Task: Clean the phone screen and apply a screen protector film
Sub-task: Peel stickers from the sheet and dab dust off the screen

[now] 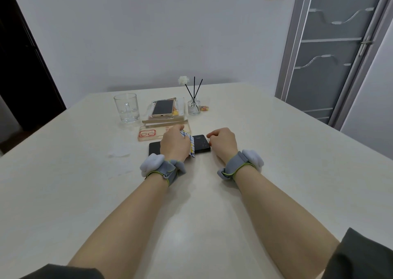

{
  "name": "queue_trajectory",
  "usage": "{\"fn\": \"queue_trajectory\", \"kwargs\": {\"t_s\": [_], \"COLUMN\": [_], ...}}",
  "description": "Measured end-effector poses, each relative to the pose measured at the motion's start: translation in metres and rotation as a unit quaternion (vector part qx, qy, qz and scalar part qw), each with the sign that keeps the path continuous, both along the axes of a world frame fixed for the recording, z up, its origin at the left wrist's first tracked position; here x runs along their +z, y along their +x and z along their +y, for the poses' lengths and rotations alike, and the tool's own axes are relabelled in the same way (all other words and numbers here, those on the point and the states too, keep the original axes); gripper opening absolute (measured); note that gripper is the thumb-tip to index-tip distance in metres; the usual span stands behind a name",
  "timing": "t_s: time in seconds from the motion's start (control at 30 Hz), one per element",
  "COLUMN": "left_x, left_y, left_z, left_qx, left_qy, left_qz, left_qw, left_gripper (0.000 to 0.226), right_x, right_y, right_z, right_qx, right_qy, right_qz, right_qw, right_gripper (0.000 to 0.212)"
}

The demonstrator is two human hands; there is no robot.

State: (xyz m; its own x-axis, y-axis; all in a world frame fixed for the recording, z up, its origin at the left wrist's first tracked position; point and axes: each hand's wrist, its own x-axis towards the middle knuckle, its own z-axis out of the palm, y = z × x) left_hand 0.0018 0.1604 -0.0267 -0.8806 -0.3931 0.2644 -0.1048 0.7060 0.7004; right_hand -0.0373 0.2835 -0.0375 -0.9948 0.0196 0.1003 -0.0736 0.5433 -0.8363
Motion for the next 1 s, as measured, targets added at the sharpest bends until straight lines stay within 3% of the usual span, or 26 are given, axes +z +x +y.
{"fn": "queue_trajectory", "kwargs": {"t_s": [0.47,0.73,0.9,1.0], "left_x": [0.003,0.009,0.008,0.008], "left_y": [-0.003,-0.002,0.000,-0.001], "left_z": [0.009,0.004,0.015,0.018], "left_qx": [-0.005,0.023,0.014,0.011], "left_qy": [0.036,-0.017,-0.029,-0.019], "left_qz": [-0.028,-0.037,-0.024,-0.021], "left_qw": [0.999,0.999,0.999,1.000], "left_gripper": [0.045,0.043,0.023,0.024], "right_x": [0.006,0.007,0.009,0.009], "right_y": [0.004,0.005,0.006,0.007], "right_z": [-0.004,-0.005,-0.004,-0.004], "right_qx": [0.009,0.010,0.010,0.009], "right_qy": [0.031,0.042,0.040,0.038], "right_qz": [-0.029,-0.030,-0.033,-0.034], "right_qw": [0.999,0.999,0.999,0.999], "right_gripper": [0.034,0.034,0.033,0.033]}}
